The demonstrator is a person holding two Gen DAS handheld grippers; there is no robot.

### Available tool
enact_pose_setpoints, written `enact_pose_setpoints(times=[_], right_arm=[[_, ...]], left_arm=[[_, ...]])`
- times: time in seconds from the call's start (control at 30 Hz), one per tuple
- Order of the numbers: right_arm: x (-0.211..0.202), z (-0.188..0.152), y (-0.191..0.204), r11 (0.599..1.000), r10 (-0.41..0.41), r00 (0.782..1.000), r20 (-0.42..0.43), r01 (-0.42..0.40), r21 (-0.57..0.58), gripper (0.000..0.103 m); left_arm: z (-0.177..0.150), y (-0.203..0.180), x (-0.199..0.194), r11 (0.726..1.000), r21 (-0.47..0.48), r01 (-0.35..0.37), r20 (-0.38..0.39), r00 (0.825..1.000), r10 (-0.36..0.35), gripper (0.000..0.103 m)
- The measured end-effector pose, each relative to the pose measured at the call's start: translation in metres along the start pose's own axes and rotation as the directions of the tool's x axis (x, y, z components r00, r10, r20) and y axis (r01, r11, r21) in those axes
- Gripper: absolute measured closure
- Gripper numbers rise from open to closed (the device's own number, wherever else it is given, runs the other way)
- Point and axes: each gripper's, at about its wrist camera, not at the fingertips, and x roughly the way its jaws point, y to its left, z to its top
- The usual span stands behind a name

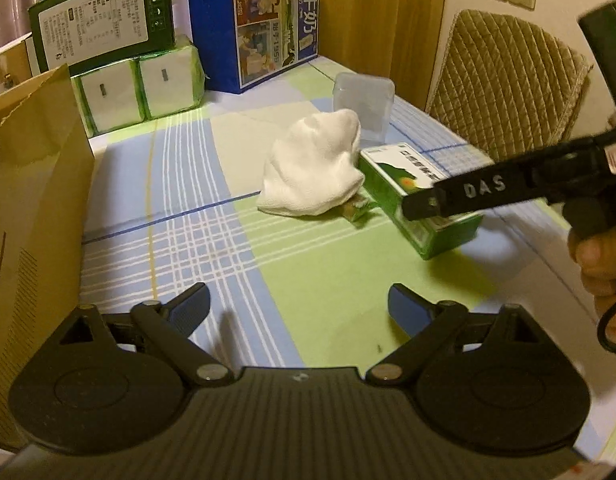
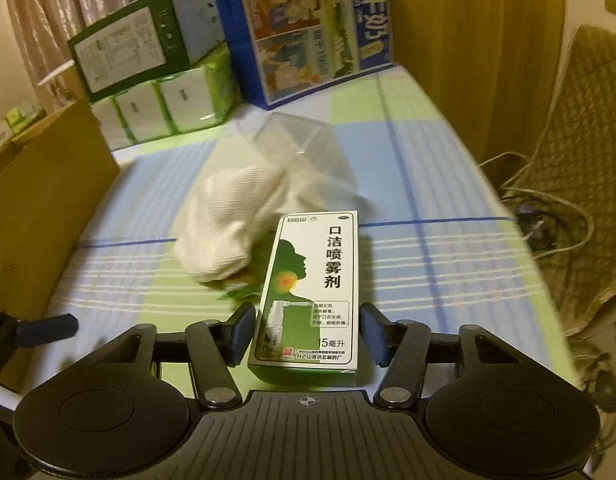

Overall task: Organize objects
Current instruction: 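Grasp the green spray box with the right gripper while the left reaches toward the candy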

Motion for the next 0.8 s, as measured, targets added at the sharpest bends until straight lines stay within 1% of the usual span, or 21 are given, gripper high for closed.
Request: enact_pose_setpoints(times=[0.03,0.07,0.1,0.17,0.3,0.4,0.47,0.53,0.63,0.8], right_arm=[[-0.001,0.0,-0.003,1.0,-0.005,1.0,-0.002,0.005,0.008,0.049],[-0.003,0.0,-0.007,1.0,-0.01,1.0,-0.002,0.01,0.018,0.049],[-0.005,0.0,-0.01,1.0,-0.016,1.0,-0.001,0.016,0.026,0.049],[-0.009,0.0,-0.017,0.999,-0.03,1.0,0.001,0.03,0.034,0.049],[-0.014,-0.005,-0.032,0.997,-0.03,1.0,-0.007,0.031,0.065,0.049],[-0.018,-0.007,-0.039,0.996,-0.02,1.0,0.002,0.02,0.082,0.049],[-0.02,-0.008,-0.041,0.996,-0.014,1.0,0.006,0.014,0.089,0.049],[-0.02,-0.008,-0.041,0.996,-0.012,1.0,0.008,0.011,0.09,0.049],[-0.019,-0.007,-0.042,0.995,-0.009,1.0,0.01,0.008,0.096,0.049],[-0.017,-0.006,-0.043,0.995,-0.008,1.0,0.014,0.007,0.098,0.049]], left_arm=[[0.001,0.0,0.002,1.0,-0.007,0.008,-0.004,1.0,-0.008,0.023],[0.002,0.001,0.004,1.0,-0.017,0.019,-0.008,1.0,-0.019,0.029],[0.003,0.001,0.007,0.999,-0.024,0.028,-0.013,1.0,-0.028,0.032],[0.006,-0.001,0.012,0.999,-0.023,0.048,-0.016,0.999,-0.048,0.032],[0.014,-0.01,0.022,0.995,0.02,0.097,-0.004,0.995,-0.097,0.033],[0.022,-0.017,0.036,0.99,0.059,0.128,-0.013,0.992,-0.128,0.038],[0.027,-0.021,0.045,0.985,0.081,0.15,-0.022,0.989,-0.149,0.038],[0.031,-0.023,0.055,0.983,0.1,0.152,-0.021,0.988,-0.151,0.038],[0.037,-0.02,0.067,0.985,0.097,0.145,-0.01,0.989,-0.145,0.038],[0.045,-0.013,0.078,0.992,0.057,0.116,0.014,0.993,-0.117,0.036]])
